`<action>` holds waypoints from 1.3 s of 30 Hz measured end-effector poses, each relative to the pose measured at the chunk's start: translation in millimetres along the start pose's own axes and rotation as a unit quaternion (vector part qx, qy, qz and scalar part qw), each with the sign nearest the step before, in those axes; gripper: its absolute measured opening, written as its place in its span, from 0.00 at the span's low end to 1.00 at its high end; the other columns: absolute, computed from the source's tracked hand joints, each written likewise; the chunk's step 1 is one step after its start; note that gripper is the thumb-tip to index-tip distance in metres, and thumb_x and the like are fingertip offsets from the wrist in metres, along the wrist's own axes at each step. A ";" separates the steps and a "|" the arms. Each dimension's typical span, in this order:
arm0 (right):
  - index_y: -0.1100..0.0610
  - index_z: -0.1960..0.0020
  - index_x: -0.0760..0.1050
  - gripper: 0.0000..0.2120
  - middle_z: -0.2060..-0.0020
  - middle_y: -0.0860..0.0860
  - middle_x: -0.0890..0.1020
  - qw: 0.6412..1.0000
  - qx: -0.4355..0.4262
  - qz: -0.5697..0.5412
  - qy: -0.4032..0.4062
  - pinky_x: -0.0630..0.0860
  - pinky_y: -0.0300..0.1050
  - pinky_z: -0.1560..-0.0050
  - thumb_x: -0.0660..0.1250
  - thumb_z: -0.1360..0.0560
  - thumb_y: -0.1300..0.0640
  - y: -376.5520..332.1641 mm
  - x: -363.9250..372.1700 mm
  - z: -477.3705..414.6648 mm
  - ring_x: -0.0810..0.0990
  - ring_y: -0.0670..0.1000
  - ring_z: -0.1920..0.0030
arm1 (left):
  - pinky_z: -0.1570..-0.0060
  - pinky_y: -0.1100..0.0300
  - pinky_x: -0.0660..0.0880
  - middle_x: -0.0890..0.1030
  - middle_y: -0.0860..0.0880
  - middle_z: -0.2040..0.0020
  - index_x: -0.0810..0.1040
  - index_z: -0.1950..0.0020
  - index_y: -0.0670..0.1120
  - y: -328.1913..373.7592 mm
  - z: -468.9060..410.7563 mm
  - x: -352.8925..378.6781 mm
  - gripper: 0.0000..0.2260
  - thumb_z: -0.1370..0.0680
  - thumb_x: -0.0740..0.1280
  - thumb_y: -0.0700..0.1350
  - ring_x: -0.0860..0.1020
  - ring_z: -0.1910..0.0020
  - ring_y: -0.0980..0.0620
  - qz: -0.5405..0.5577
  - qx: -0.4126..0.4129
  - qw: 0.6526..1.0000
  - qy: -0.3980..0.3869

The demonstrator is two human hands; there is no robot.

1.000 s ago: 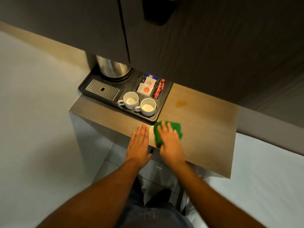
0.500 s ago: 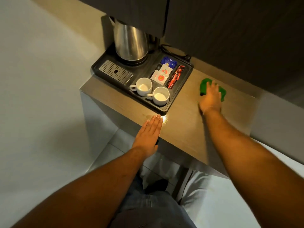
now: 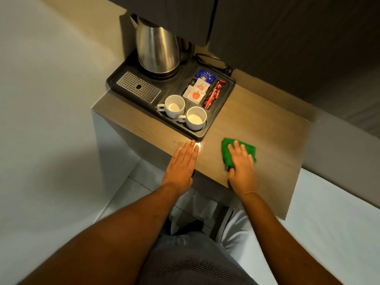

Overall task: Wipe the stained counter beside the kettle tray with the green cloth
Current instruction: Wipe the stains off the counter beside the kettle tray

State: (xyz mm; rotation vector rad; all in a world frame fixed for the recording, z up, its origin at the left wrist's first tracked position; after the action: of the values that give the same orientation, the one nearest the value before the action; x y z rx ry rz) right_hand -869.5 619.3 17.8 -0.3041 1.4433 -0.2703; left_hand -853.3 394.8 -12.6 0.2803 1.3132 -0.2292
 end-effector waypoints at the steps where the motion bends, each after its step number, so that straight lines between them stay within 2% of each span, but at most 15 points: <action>1: 0.44 0.16 0.55 0.39 0.15 0.45 0.54 1.000 0.025 -0.005 0.008 0.48 0.57 0.17 0.63 0.22 0.65 15.9 -8.4 0.8 0.49 0.51 0.15 | 0.12 0.41 0.44 0.35 0.38 0.11 0.32 0.13 0.40 0.3 0.7 0.0 0.55 0.20 0.73 0.52 0.36 0.11 0.39 0.004 -0.001 1.000 -0.002; 6: 0.51 0.16 0.60 0.32 0.14 0.51 0.55 0.977 0.196 -0.034 0.073 0.46 0.57 0.15 0.60 0.19 0.64 64.7 -59.1 -90.2 0.49 0.56 0.14 | 0.13 0.43 0.36 0.33 0.39 0.11 0.32 0.13 0.40 -0.7 1.6 -3.1 0.54 0.20 0.72 0.50 0.34 0.12 0.39 0.011 -0.001 1.000 -0.002; 8: 0.52 0.16 0.62 0.32 0.15 0.52 0.56 0.971 0.219 -0.058 0.074 0.47 0.54 0.15 0.60 0.19 0.65 51.7 -66.7 -138.3 0.50 0.56 0.14 | 0.13 0.43 0.36 0.32 0.39 0.12 0.30 0.13 0.41 2.0 1.9 -5.2 0.53 0.19 0.71 0.48 0.32 0.12 0.39 0.015 -0.008 1.000 -0.014; 11: 0.52 0.17 0.63 0.33 0.16 0.54 0.60 0.984 0.160 -0.065 0.052 0.49 0.52 0.17 0.61 0.20 0.66 -2.4 -56.6 -182.7 0.53 0.58 0.15 | 0.13 0.42 0.38 0.30 0.39 0.12 0.29 0.14 0.41 3.4 0.4 -8.4 0.52 0.19 0.70 0.47 0.31 0.13 0.39 0.015 -0.017 0.999 -0.025; 14: 0.51 0.15 0.58 0.36 0.15 0.53 0.56 0.996 0.071 -0.053 0.009 0.44 0.54 0.16 0.59 0.20 0.69 -37.5 -45.1 -186.7 0.50 0.58 0.15 | 0.12 0.42 0.39 0.29 0.39 0.12 0.29 0.14 0.41 3.6 2.0 -8.7 0.51 0.18 0.67 0.48 0.30 0.13 0.40 0.023 -0.012 0.999 -0.031; 18: 0.53 0.16 0.60 0.37 0.15 0.55 0.57 0.999 0.019 -0.026 -0.025 0.45 0.51 0.16 0.59 0.21 0.73 4.3 -63.5 -165.1 0.53 0.57 0.15 | 0.12 0.42 0.40 0.29 0.39 0.13 0.29 0.14 0.41 0.1 2.0 -6.2 0.49 0.18 0.64 0.51 0.30 0.13 0.41 0.026 0.006 0.999 -0.020; 20: 0.57 0.19 0.67 0.32 0.19 0.61 0.66 0.995 0.083 -0.050 0.019 0.53 0.49 0.18 0.58 0.21 0.74 48.0 -83.4 -143.6 0.62 0.62 0.19 | 0.12 0.41 0.43 0.30 0.41 0.12 0.31 0.13 0.42 -2.0 2.3 -4.4 0.47 0.18 0.61 0.54 0.31 0.13 0.42 0.046 0.022 0.999 -0.011; 22: 0.61 0.24 0.74 0.26 0.25 0.65 0.73 0.976 0.187 -0.082 0.074 0.63 0.55 0.23 0.59 0.20 0.72 92.3 -101.2 -118.4 0.70 0.67 0.25 | 0.12 0.41 0.46 0.34 0.42 0.11 0.35 0.12 0.42 -5.3 1.8 -3.6 0.44 0.18 0.57 0.56 0.34 0.11 0.44 0.066 0.034 0.997 0.009; 24: 0.63 0.26 0.75 0.23 0.26 0.65 0.74 0.953 0.271 -0.094 0.101 0.64 0.56 0.24 0.59 0.20 0.70 124.3 -108.7 -98.5 0.70 0.67 0.25 | 0.12 0.41 0.48 0.39 0.42 0.10 0.40 0.10 0.43 -6.4 1.3 -3.7 0.41 0.17 0.55 0.57 0.39 0.11 0.45 0.075 0.050 0.995 0.029; 26: 0.60 0.22 0.70 0.27 0.20 0.62 0.67 0.947 0.299 -0.068 0.099 0.59 0.54 0.21 0.59 0.19 0.69 131.5 -104.1 -88.4 0.63 0.64 0.20 | 0.12 0.41 0.48 0.43 0.43 0.09 0.44 0.10 0.43 -3.8 -0.6 -4.6 0.37 0.14 0.52 0.58 0.42 0.10 0.46 0.078 0.070 0.994 0.045; 29: 0.51 0.16 0.60 0.33 0.15 0.53 0.55 0.971 0.222 -0.039 0.082 0.47 0.56 0.16 0.60 0.19 0.68 78.9 -67.3 -71.6 0.50 0.58 0.15 | 0.12 0.42 0.48 0.45 0.44 0.09 0.46 0.10 0.44 1.7 -6.6 -9.9 0.33 0.11 0.47 0.58 0.43 0.10 0.47 0.087 0.063 0.993 0.046; 33: 0.45 0.16 0.60 0.40 0.15 0.48 0.53 0.999 0.018 -0.027 0.003 0.44 0.56 0.17 0.63 0.24 0.69 -29.3 4.9 -11.9 0.48 0.55 0.14 | 0.12 0.43 0.46 0.44 0.45 0.09 0.44 0.10 0.44 12.4 -14.9 -13.7 0.32 0.10 0.48 0.56 0.44 0.10 0.48 0.076 0.046 0.996 0.021; 35: 0.46 0.16 0.59 0.42 0.14 0.49 0.54 0.998 -0.044 -0.012 -0.036 0.46 0.57 0.17 0.65 0.25 0.69 -39.2 20.8 15.2 0.48 0.55 0.14 | 0.12 0.44 0.46 0.47 0.44 0.09 0.46 0.10 0.43 14.5 -15.7 -14.8 0.31 0.10 0.50 0.54 0.46 0.10 0.47 0.081 0.046 0.995 0.030; 37: 0.45 0.16 0.58 0.42 0.15 0.48 0.54 0.998 -0.047 0.002 -0.047 0.46 0.57 0.17 0.65 0.24 0.69 -16.4 14.6 25.8 0.49 0.54 0.14 | 0.12 0.44 0.46 0.47 0.44 0.09 0.47 0.10 0.43 13.3 -15.0 -13.9 0.31 0.10 0.50 0.54 0.47 0.10 0.47 0.087 0.041 0.995 0.037; 39: 0.45 0.16 0.58 0.41 0.15 0.48 0.54 0.999 0.003 0.010 -0.033 0.47 0.58 0.16 0.63 0.24 0.69 20.3 -6.1 26.2 0.49 0.54 0.14 | 0.12 0.43 0.46 0.46 0.44 0.09 0.45 0.10 0.43 12.4 -17.1 -13.0 0.31 0.10 0.49 0.55 0.46 0.10 0.47 0.080 0.041 0.995 0.032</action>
State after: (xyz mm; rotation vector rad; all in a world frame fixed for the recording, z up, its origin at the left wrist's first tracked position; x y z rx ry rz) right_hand -844.2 641.5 18.8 -0.2913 1.3802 -0.2458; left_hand -868.1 412.2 -3.0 0.4634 1.3386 -0.1406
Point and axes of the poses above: each hand's wrist, its own z-axis away from the middle knuckle, its own x-axis out of the palm, y = z × x, the point moved 4 cm from there along -z, towards the middle knuckle
